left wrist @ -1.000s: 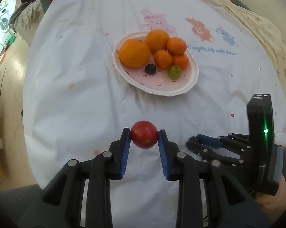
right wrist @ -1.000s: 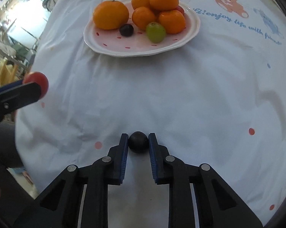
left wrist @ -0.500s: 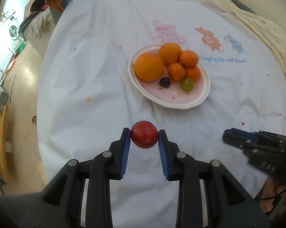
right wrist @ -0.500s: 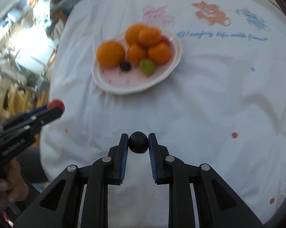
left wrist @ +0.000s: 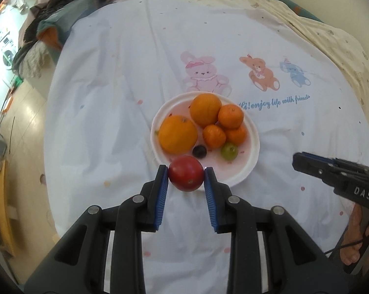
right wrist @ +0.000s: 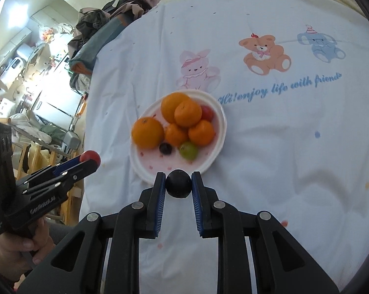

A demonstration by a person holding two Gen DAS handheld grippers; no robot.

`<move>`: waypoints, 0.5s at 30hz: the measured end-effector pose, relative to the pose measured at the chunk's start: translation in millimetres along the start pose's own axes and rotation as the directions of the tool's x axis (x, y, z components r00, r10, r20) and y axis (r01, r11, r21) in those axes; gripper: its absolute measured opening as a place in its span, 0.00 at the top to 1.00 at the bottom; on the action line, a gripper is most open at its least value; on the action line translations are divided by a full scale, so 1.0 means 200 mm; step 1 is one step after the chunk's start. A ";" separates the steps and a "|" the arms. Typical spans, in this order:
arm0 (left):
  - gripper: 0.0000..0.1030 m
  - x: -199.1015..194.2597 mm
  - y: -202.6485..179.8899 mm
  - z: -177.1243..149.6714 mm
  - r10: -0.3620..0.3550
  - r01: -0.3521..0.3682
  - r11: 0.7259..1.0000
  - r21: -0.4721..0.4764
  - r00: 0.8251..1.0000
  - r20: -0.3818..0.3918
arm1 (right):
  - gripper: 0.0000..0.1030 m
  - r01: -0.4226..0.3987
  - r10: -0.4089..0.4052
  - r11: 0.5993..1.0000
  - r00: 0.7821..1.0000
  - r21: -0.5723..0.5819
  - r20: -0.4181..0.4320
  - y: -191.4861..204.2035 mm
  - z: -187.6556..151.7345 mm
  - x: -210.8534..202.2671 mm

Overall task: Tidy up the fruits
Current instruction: 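Lower the tomato and plum onto the pink plate and open both tools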

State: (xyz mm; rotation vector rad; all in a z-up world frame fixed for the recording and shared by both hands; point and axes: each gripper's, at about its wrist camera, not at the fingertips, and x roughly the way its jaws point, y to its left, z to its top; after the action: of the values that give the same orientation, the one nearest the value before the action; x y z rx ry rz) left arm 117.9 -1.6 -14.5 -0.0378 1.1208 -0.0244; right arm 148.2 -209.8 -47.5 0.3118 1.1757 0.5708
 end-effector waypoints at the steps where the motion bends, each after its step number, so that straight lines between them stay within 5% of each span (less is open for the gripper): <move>1: 0.75 0.03 -0.01 0.02 -0.001 0.001 1.000 0.004 1.000 -0.005 | 0.78 0.000 0.000 1.000 1.000 -0.003 -0.002 0.00 0.03 0.01; 8: 0.75 0.27 -0.02 0.08 -0.046 0.043 0.998 -0.042 0.996 -0.080 | 0.78 0.035 -0.036 0.999 0.998 -0.032 -0.045 -0.02 0.19 0.19; 15: 0.75 0.45 -0.05 0.05 -0.083 0.078 0.996 -0.036 0.986 -0.148 | 0.78 -0.007 0.010 1.000 0.995 0.029 -0.097 -0.12 0.18 0.38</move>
State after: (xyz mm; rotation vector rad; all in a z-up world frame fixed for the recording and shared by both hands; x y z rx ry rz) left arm 167.2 -15.2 -90.8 -0.1098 1.2688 -0.0840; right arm 208.7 -184.1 -106.6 0.3165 1.2782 0.5818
